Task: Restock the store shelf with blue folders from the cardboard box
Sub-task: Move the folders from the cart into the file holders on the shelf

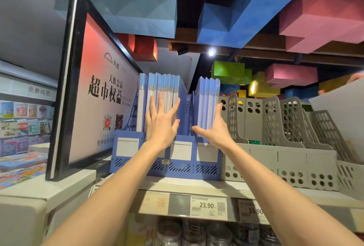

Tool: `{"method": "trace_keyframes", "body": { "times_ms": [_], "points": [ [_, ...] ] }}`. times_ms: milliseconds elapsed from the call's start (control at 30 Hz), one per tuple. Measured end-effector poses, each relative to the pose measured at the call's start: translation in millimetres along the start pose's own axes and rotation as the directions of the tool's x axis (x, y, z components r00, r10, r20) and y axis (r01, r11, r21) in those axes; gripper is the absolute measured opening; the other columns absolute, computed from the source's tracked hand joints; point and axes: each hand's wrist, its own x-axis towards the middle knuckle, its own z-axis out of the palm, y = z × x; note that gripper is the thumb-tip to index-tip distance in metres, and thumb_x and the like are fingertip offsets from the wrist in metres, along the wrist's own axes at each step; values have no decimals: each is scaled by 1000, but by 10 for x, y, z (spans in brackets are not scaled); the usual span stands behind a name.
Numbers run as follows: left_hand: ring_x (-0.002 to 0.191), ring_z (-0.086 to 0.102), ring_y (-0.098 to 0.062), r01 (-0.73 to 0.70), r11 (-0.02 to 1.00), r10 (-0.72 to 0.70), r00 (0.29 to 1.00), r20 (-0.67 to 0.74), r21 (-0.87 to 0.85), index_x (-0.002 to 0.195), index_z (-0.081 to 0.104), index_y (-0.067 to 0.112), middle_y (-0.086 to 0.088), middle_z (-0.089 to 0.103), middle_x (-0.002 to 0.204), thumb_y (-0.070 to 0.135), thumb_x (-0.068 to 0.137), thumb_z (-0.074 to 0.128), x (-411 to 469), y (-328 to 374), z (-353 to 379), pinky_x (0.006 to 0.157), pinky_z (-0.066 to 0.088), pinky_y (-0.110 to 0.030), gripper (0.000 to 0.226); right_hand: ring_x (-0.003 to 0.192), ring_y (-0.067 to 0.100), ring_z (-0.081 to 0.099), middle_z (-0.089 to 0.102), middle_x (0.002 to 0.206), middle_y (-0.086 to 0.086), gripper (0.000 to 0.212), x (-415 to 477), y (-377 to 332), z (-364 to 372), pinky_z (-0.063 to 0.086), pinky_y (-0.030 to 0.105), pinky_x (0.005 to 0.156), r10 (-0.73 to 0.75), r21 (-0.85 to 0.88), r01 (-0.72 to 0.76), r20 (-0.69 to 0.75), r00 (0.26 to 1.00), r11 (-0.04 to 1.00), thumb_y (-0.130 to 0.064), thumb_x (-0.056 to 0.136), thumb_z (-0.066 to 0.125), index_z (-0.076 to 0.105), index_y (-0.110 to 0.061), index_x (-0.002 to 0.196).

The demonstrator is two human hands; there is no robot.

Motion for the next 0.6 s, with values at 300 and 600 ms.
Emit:
{"method": "trace_keyframes", "body": {
  "times_ms": [300,600],
  "points": [
    [153,-22,-30,-22,999,25,994,108,-32,160,12,45,-5,-18,169,39,101,56,-31,-99,-108,122,20,-58,73,150,30,23,14,166,10,119,-131,-76,67,25,44,118,78,-75,-81,-32,996,994,-42,87,74,-21,-23,156],
    [157,2,-28,3,977,3,1000,29,-211,155,37,37,-6,18,168,37,97,62,-184,-102,-173,122,20,-52,62,148,25,28,31,161,6,80,-435,-142,49,27,44,121,49,-168,-82,-190,981,982,-33,95,64,20,-13,158]
  ]
}}
